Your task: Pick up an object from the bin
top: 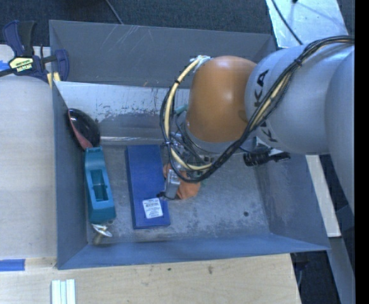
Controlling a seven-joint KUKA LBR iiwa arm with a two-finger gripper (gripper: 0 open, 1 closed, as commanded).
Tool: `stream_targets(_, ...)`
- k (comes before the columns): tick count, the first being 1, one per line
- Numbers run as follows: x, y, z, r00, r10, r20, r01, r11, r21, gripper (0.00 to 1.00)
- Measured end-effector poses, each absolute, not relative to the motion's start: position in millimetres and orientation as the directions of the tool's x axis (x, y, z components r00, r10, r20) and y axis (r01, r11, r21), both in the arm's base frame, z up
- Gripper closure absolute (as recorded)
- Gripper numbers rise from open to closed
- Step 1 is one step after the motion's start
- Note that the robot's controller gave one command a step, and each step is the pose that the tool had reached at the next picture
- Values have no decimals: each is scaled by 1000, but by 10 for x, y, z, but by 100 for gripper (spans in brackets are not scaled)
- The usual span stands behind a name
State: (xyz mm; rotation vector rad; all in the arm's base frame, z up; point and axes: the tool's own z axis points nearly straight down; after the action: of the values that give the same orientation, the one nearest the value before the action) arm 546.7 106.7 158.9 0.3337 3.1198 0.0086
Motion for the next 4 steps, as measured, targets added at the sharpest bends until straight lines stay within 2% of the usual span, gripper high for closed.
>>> stream_targets(1,5472,812,1181,-975,221,-7,221,975,2,0)
stream_targets(2,5338,486,1045,-987,160,7,160,987,-2,0)
stream_targets(3,5615,584,951,-936,351,-3,351,936,1,100)
stream_targets(4,5616,584,951,-936,352,-3,352,936,2,100)
